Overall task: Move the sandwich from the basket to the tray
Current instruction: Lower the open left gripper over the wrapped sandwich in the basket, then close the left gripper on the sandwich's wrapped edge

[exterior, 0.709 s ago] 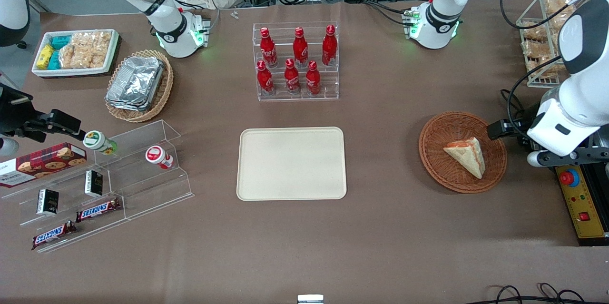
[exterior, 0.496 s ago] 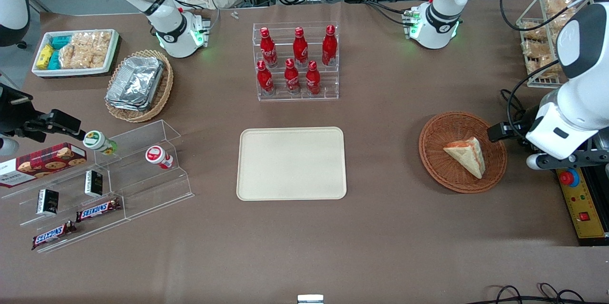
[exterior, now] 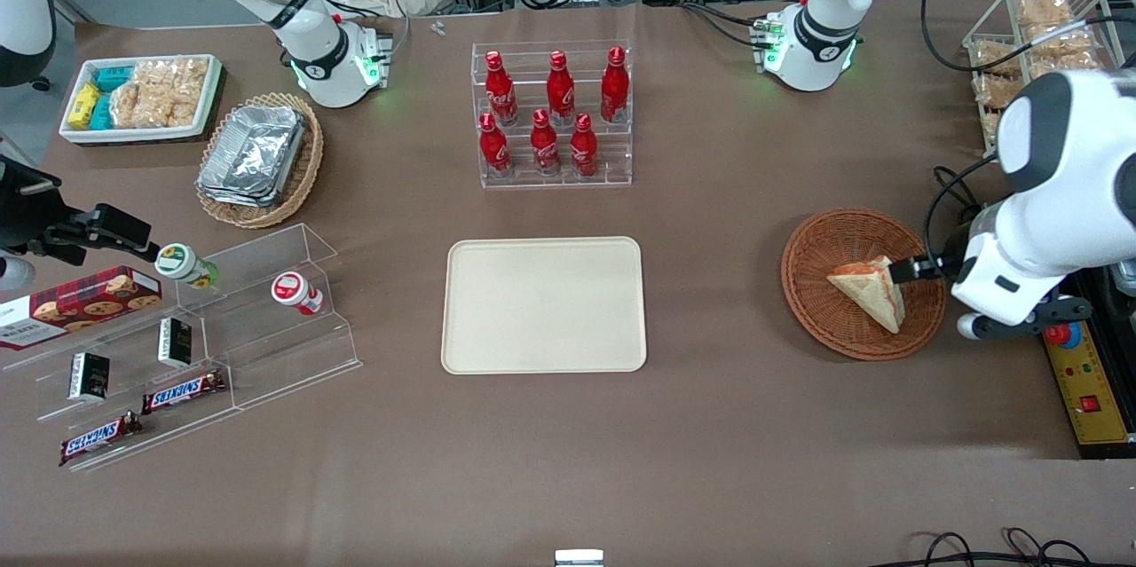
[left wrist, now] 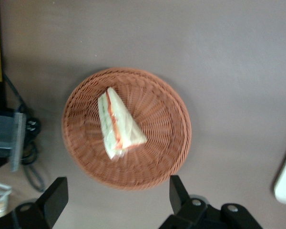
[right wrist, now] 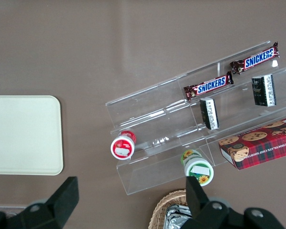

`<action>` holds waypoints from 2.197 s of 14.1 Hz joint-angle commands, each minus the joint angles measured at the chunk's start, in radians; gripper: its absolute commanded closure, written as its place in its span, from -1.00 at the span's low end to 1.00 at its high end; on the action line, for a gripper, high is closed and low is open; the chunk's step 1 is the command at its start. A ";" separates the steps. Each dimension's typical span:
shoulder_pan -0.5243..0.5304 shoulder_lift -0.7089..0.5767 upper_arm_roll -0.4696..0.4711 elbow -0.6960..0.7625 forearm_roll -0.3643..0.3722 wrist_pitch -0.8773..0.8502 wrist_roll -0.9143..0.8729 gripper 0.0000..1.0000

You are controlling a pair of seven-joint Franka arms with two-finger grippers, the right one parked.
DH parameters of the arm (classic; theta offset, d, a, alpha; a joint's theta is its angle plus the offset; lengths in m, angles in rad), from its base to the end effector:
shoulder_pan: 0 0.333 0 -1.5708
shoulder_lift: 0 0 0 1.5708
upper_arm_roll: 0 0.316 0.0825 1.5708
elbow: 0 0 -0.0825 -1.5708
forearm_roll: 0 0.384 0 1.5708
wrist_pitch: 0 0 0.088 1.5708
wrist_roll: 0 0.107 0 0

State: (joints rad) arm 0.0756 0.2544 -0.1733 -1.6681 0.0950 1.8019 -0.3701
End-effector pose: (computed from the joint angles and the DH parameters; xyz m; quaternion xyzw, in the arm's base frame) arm 0.6210 -0.0444 0.4486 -0.9904 -0.1235 0.0511 0.0365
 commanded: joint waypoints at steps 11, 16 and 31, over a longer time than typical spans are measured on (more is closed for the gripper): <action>0.096 -0.057 -0.002 -0.371 0.020 0.335 -0.428 -0.98; 0.115 -0.040 0.003 -0.442 0.052 0.446 -0.458 -0.98; 0.110 0.032 0.024 -0.545 0.054 0.649 -0.475 -0.98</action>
State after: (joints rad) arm 0.1838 0.2787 -0.1419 -2.1916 0.1242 2.3952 -0.8007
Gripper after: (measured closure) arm 0.009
